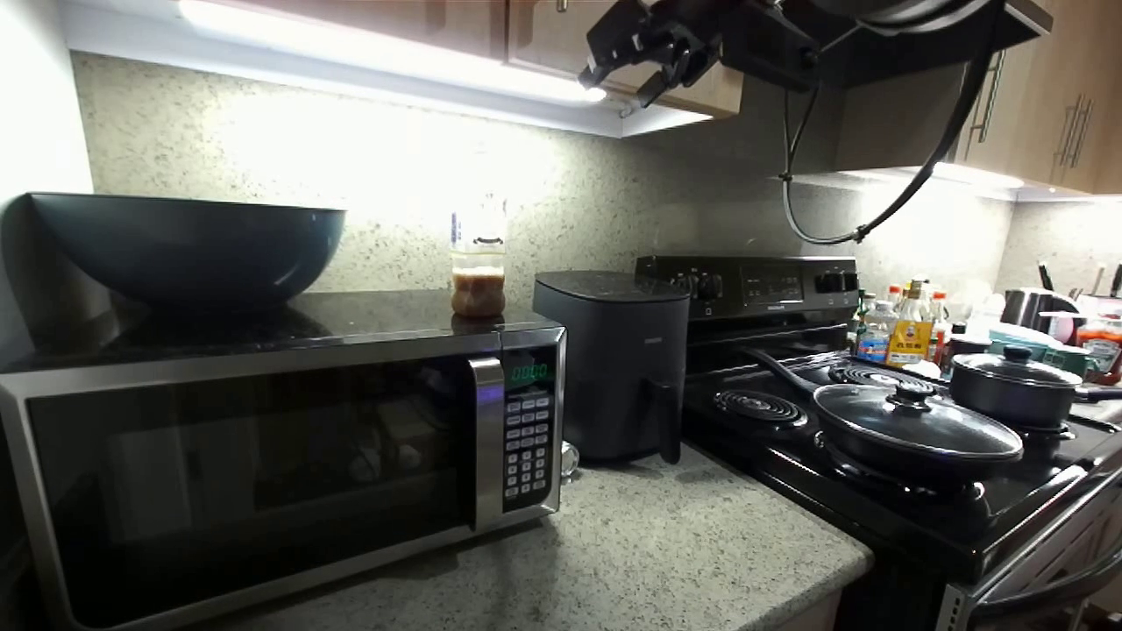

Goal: Open the overhead cabinet door on the right

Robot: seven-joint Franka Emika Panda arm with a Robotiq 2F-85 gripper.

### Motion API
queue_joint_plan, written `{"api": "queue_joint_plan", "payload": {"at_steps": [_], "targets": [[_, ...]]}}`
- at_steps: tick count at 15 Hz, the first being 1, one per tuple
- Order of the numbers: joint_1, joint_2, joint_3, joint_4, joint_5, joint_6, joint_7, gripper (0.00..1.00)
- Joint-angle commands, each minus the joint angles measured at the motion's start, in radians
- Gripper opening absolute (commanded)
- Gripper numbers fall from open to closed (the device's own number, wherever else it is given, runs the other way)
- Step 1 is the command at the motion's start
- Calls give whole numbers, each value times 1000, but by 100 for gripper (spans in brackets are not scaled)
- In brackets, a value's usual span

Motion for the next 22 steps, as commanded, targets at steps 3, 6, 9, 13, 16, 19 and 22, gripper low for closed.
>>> {"api": "queue_joint_plan", "payload": {"at_steps": [3, 6, 9, 13, 16, 19, 22], "targets": [[-82, 26, 39, 12, -49, 79, 78, 100], [-51, 5, 37, 25, -23, 47, 61, 100], [-19, -32, 49, 37, -33, 42, 68, 100], [-49, -77, 94, 49, -76, 79, 108, 100], [-45, -72, 93, 56, -56, 80, 91, 100], [-118, -68, 131, 62, -85, 131, 128, 100], [-206, -23, 173, 97, -107, 264, 150, 100]]}}
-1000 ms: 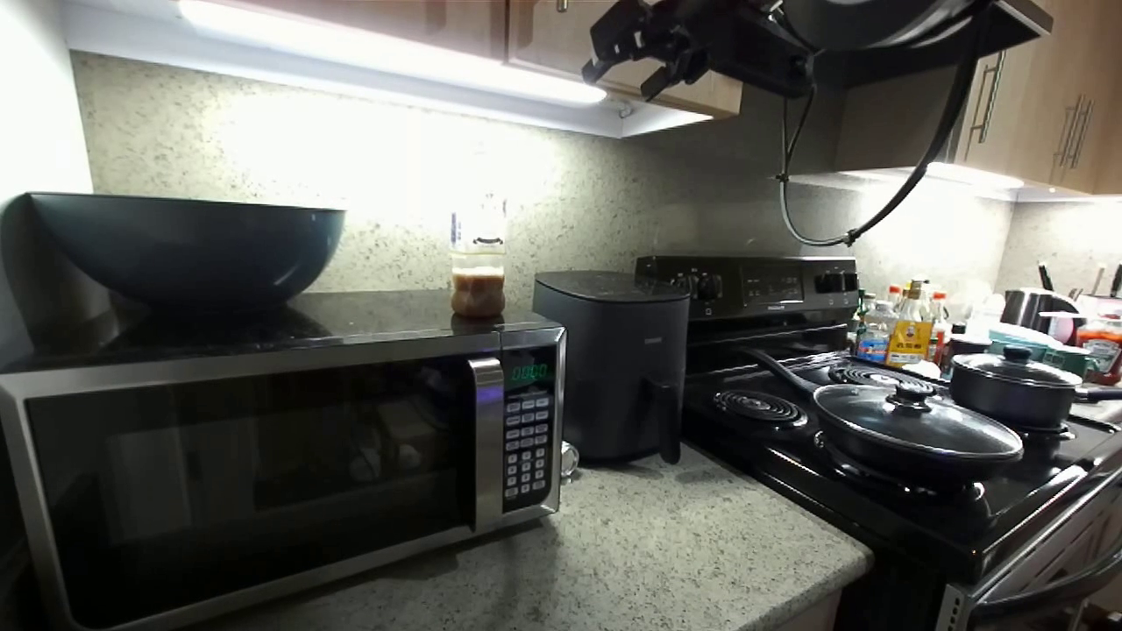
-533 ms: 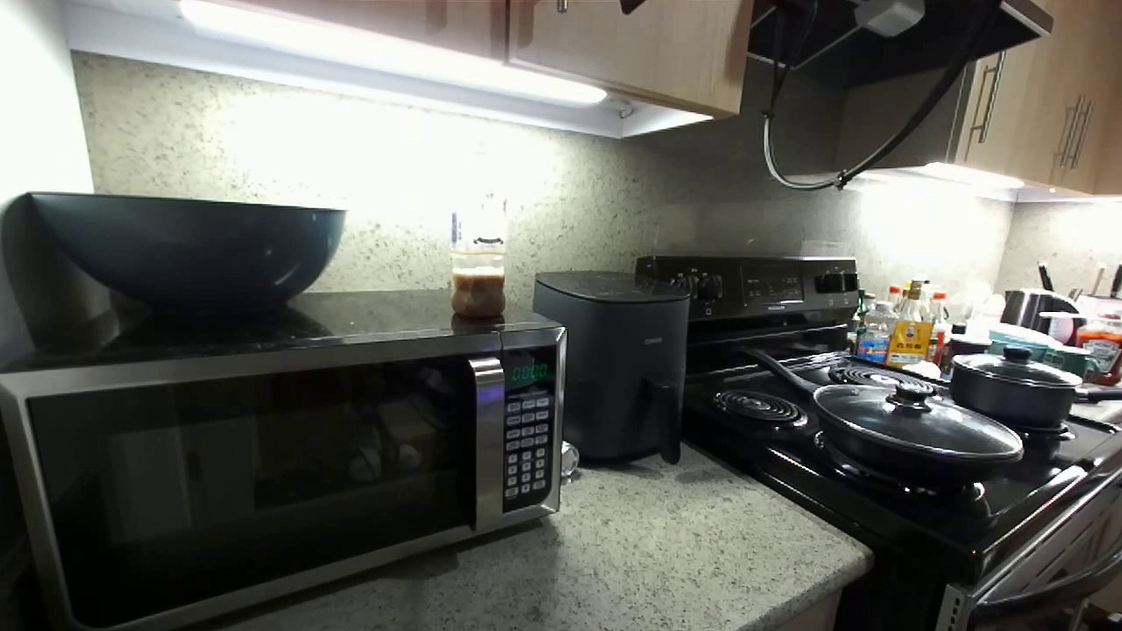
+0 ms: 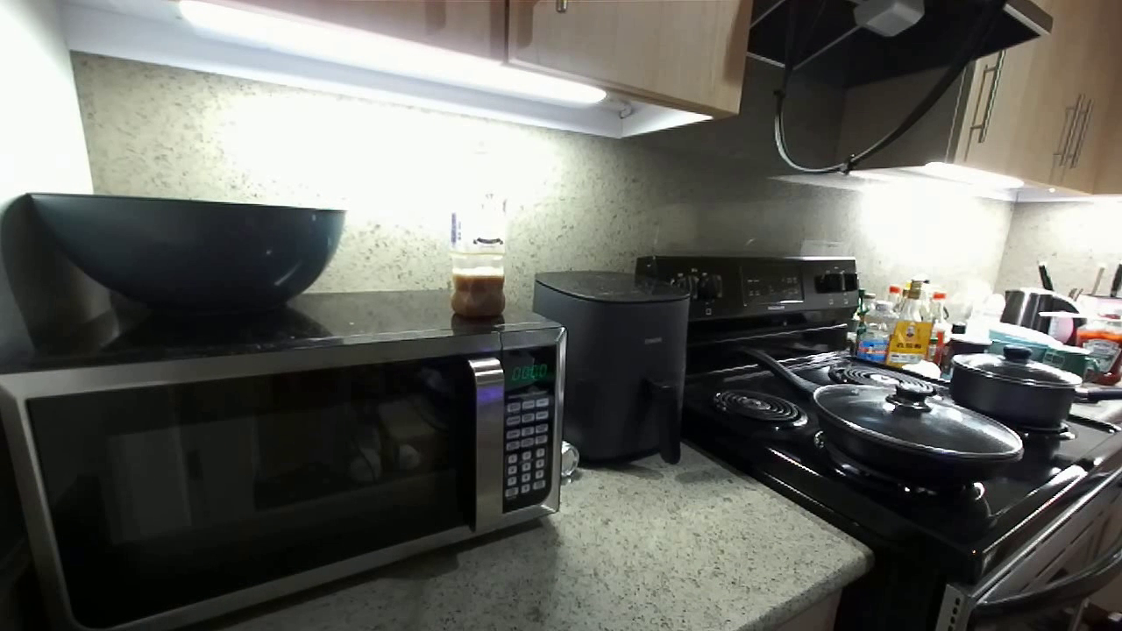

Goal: Open the overhead cabinet door on the right

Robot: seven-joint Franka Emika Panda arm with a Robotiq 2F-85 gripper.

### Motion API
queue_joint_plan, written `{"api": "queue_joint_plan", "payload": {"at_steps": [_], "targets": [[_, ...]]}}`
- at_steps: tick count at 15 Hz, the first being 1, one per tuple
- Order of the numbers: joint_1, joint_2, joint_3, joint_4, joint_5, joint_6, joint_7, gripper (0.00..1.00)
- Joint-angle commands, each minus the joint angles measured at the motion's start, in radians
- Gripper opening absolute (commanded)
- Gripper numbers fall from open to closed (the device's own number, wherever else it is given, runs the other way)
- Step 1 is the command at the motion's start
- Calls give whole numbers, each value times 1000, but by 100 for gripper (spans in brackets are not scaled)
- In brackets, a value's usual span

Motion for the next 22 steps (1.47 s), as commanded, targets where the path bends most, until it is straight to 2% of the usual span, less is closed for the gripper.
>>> {"api": "queue_joint_plan", "payload": {"at_steps": [1, 5, 6, 8, 12, 13, 14, 15, 19, 22], "targets": [[-135, 56, 72, 48, -40, 156, 48, 100], [-259, 93, 155, 102, -2, 230, 45, 100], [-273, 104, 168, 114, 4, 232, 45, 75], [-302, 119, 195, 133, 8, 230, 47, 67], [-335, 141, 232, 160, 9, 210, 49, 39], [-341, 137, 239, 158, 8, 196, 48, 84], [-346, 133, 247, 155, 0, 194, 40, 80], [-319, 132, 218, 143, 2, 201, 34, 56], [-327, 132, 233, 143, 2, 201, 34, 80], [-328, 132, 233, 143, 2, 201, 34, 80]]}}
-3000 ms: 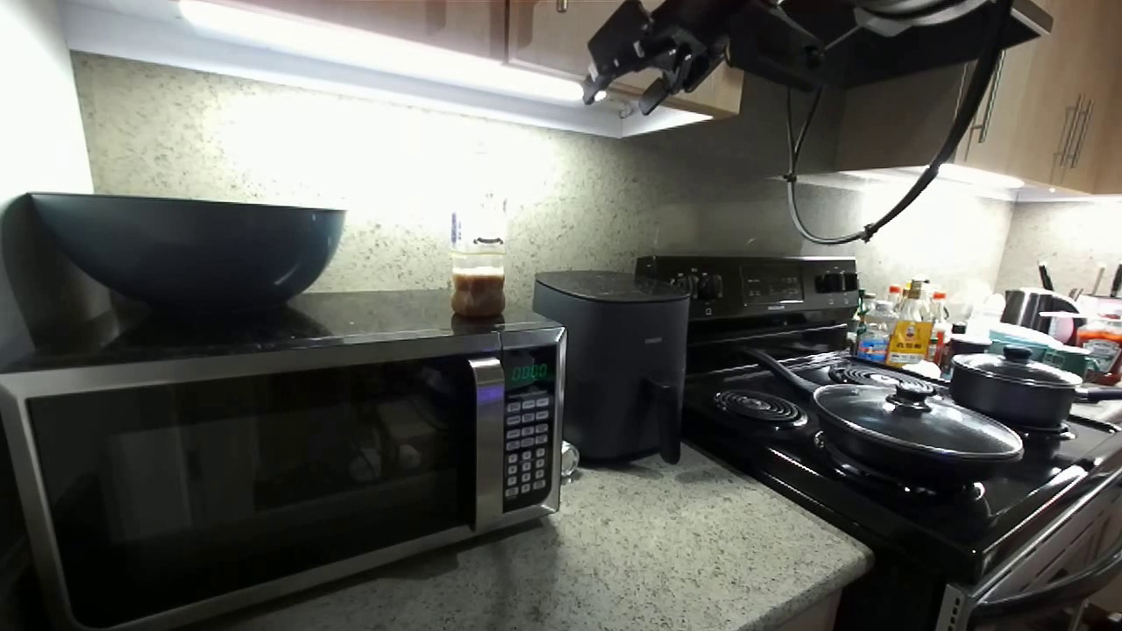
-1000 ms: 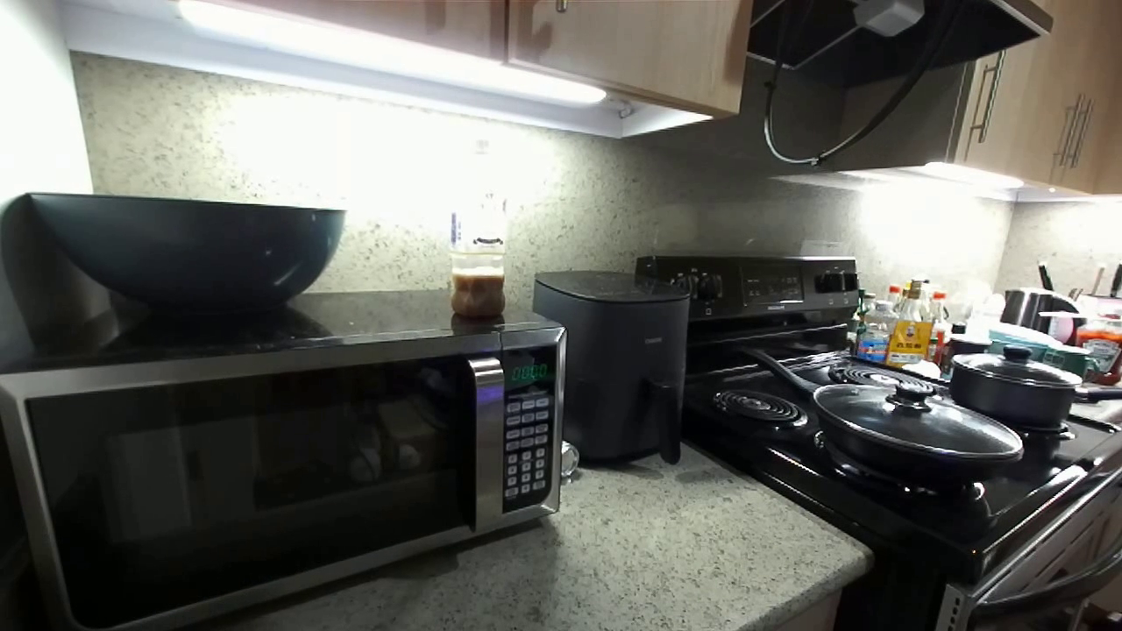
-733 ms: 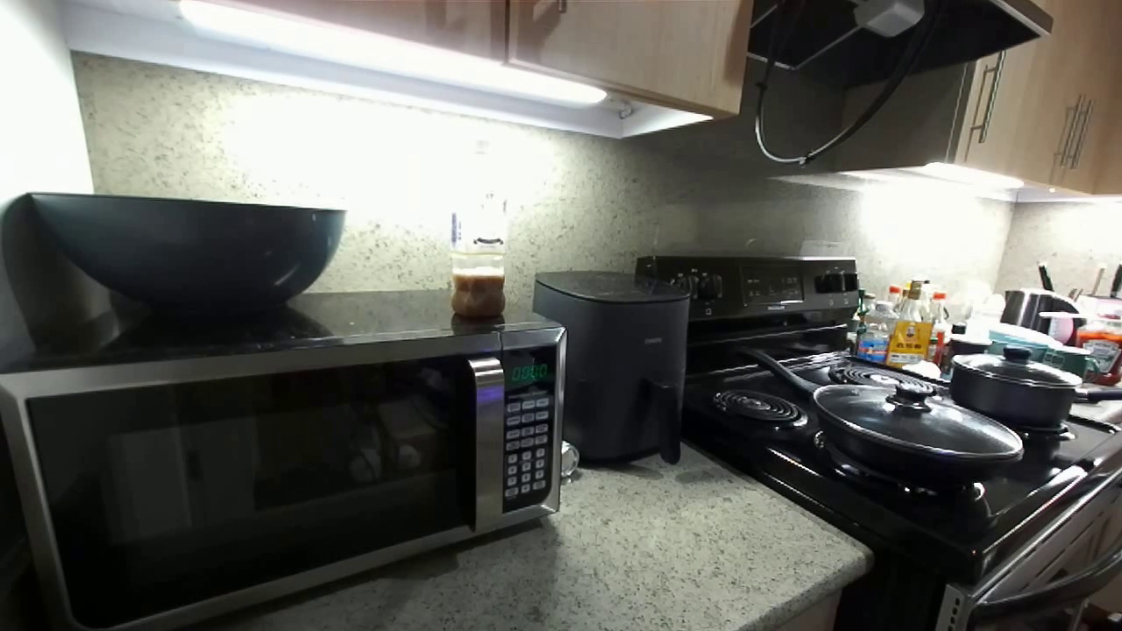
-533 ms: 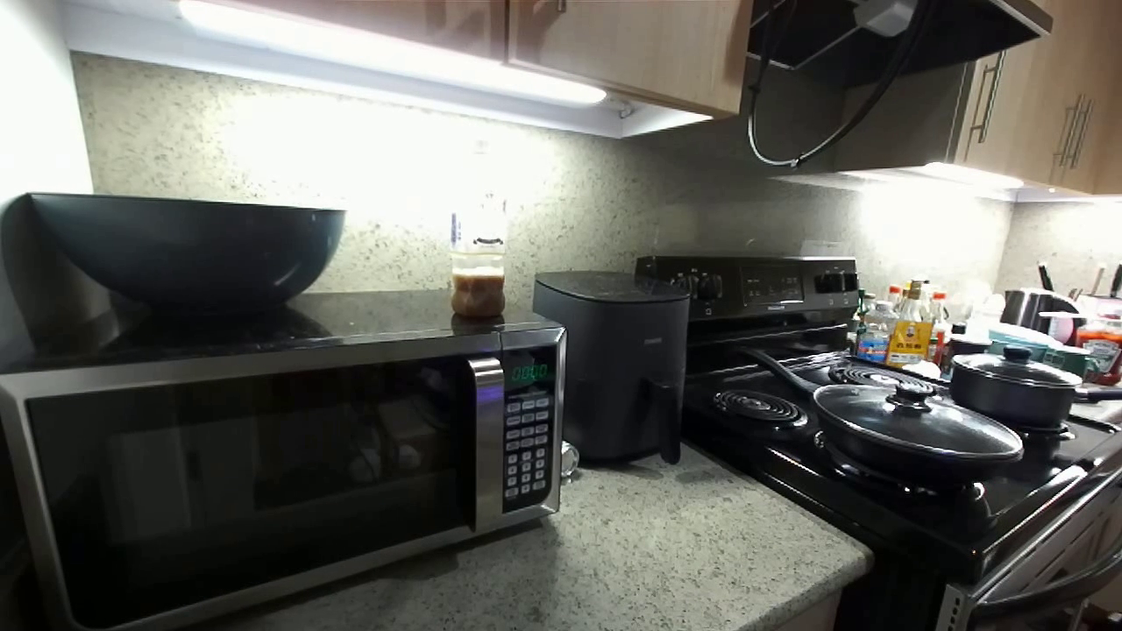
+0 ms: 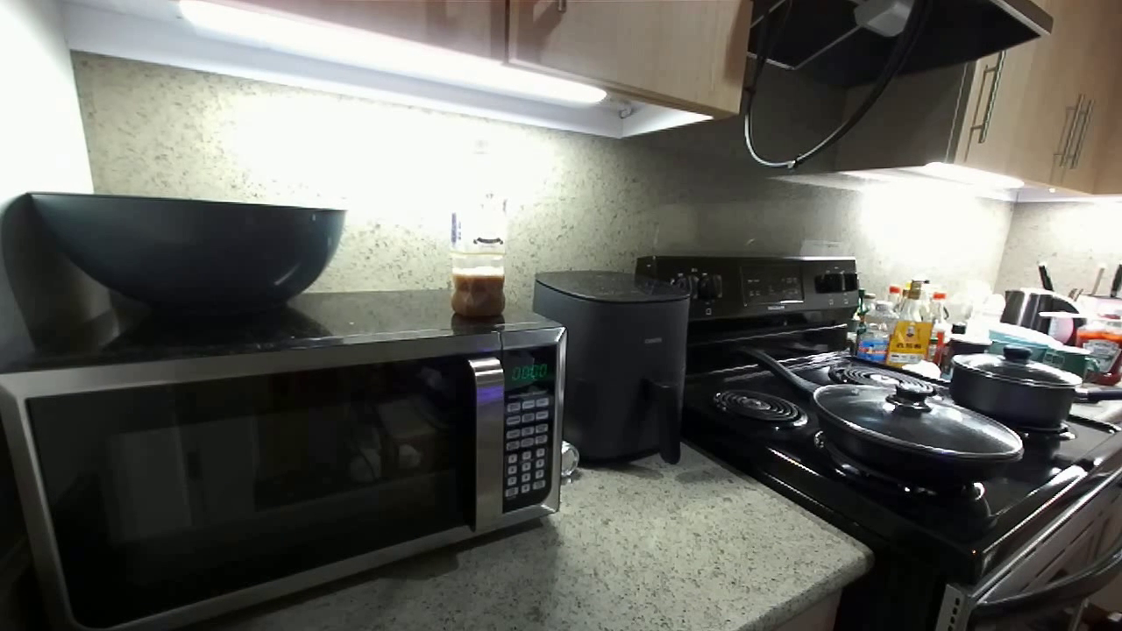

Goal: Open the overhead cabinet door on the right

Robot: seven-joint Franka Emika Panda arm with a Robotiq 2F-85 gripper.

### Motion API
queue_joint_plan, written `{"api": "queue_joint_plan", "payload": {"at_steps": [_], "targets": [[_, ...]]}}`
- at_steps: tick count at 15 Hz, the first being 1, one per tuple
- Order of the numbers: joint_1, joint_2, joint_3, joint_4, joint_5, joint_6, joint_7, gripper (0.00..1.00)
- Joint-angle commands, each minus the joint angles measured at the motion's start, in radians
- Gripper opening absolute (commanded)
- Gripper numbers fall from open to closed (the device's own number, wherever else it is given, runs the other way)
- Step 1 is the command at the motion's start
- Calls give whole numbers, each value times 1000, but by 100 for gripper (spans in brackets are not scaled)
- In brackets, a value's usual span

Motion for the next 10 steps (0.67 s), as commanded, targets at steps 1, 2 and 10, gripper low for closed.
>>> {"api": "queue_joint_plan", "payload": {"at_steps": [1, 2, 10], "targets": [[0, 0, 0, 0, 0, 0, 0, 95], [13, 18, -2, 9, -8, 8, -11, 97], [-86, 101, 91, 77, -22, 13, -10, 73]]}}
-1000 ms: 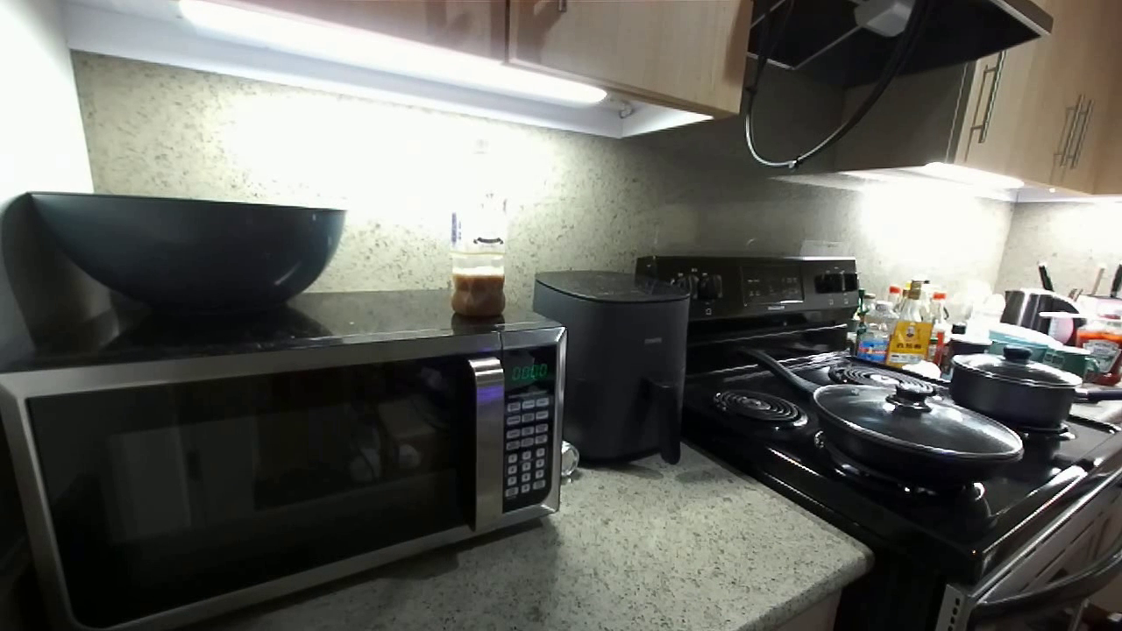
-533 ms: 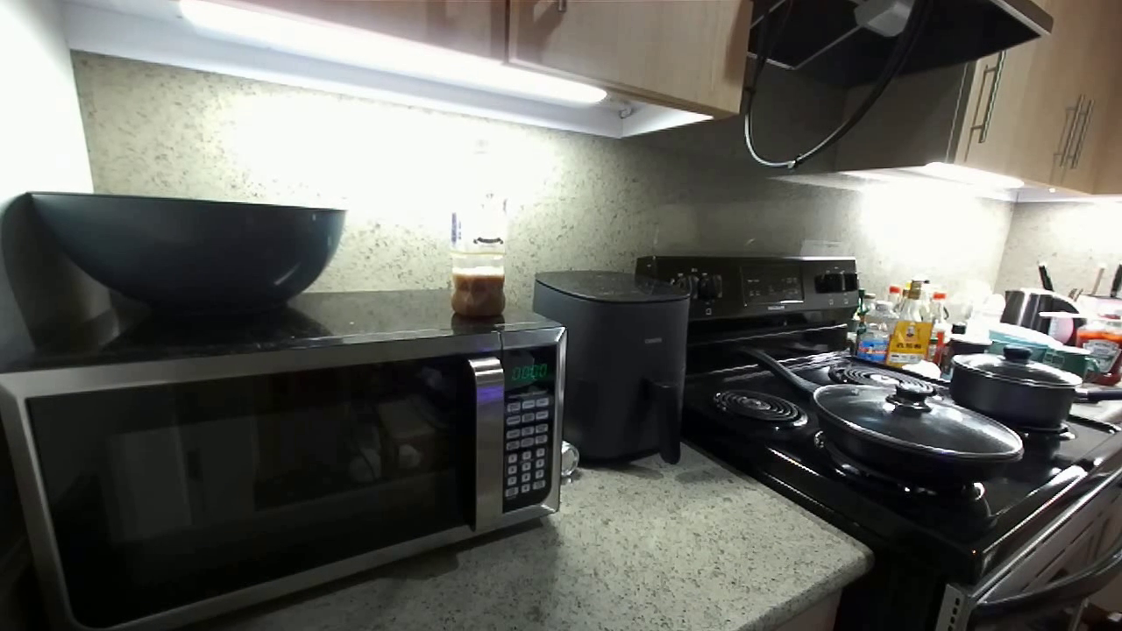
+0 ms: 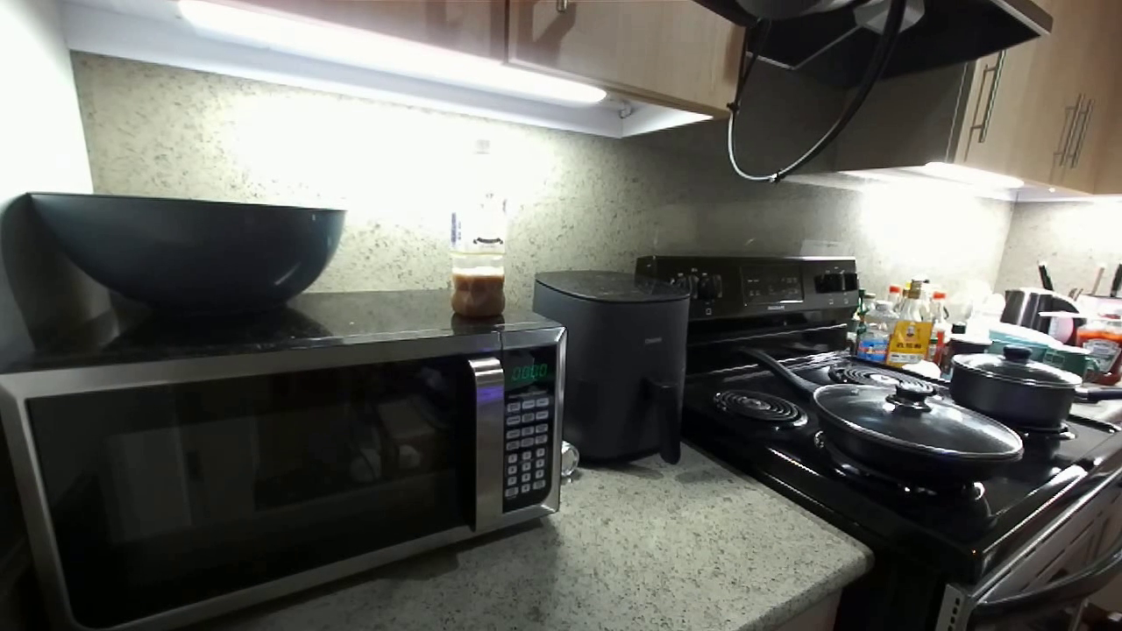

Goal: Open the overhead cabinet door on the right

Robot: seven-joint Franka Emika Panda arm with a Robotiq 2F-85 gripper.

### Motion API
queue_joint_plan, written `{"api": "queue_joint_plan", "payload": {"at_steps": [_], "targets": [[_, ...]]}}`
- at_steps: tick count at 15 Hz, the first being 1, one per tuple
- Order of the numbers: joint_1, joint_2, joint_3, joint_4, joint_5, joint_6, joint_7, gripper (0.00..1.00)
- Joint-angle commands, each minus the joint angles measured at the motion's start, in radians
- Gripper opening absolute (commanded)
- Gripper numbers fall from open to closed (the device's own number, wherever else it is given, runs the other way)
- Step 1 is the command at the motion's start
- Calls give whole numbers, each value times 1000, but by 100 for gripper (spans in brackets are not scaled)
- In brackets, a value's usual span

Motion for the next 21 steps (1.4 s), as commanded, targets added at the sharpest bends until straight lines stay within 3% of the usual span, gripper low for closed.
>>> {"api": "queue_joint_plan", "payload": {"at_steps": [1, 9, 10, 12, 19, 21], "targets": [[-74, 44, 58, 53, -17, 16, -6, 67], [-192, 38, 133, 74, -9, 17, 4, 13], [-204, 31, 141, 71, -11, 13, 3, 57], [-180, 37, 144, 73, -11, -11, -5, 55], [-31, 32, 118, 66, 21, -106, -18, 97], [-2, 26, 112, 64, 23, -107, -18, 100]]}}
